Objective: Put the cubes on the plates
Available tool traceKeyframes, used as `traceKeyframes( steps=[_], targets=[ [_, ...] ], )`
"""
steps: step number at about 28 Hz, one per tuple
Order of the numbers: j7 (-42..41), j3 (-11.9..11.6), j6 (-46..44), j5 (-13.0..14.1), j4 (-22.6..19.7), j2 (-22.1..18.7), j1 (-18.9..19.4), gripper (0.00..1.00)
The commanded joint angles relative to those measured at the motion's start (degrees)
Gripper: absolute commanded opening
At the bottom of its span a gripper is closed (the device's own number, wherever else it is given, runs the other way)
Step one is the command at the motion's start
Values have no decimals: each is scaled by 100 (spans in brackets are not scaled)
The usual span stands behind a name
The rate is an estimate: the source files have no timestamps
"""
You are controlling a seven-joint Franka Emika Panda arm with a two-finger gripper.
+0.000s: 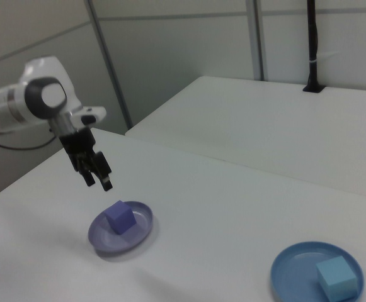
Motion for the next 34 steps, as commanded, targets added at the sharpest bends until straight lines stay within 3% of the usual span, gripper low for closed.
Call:
traceKeyframes(
  steps=[1,4,8,13,15,17,20,25,34],
  targets=[
    [38,-38,-1125,52,441,-370,-317,100],
    [-58,-64,-1574,26,600,-597,-484,100],
    [-505,-327,-1654,140,565,-967,-555,100],
    [-1481,-1214,-1593,886,539,-1249,-555,100],
    [-1876,-1530,-1453,1027,469,-1284,-555,100],
    [-1983,-1664,-1295,1054,451,-1284,-564,100],
    [-2001,-1822,-787,1063,241,-1284,-607,100],
    [-2010,-1787,-179,1098,-15,-1197,-897,100],
    [-2115,-1831,306,1098,2,-1117,-1003,100]
  ],
)
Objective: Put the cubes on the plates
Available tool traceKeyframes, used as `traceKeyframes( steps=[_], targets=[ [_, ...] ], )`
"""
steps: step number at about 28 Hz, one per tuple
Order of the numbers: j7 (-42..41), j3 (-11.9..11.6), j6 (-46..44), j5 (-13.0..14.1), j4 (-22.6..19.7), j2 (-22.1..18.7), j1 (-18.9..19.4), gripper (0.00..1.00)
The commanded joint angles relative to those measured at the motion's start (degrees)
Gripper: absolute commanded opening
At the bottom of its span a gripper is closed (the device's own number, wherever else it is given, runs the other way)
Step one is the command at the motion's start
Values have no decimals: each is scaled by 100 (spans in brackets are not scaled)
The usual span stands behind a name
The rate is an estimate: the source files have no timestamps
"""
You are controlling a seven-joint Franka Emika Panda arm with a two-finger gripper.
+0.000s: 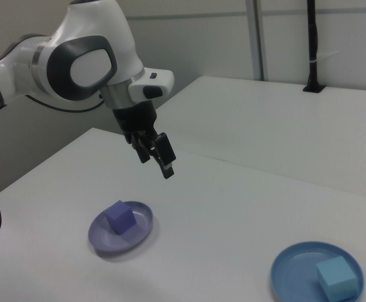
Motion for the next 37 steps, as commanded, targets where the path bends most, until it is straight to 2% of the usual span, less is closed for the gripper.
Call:
traceKeyframes(
  steps=[1,10,13,17,23,37],
  targets=[
    [-174,-29,157,132,-50,-19,-119,100],
    [-182,-12,157,220,20,-19,-295,100],
    [-182,137,157,334,29,-19,-576,100],
    [-243,330,157,343,55,-19,-813,100],
    [-367,577,157,343,55,-19,-972,100],
    [-358,560,148,326,55,-19,-902,100]
  ],
)
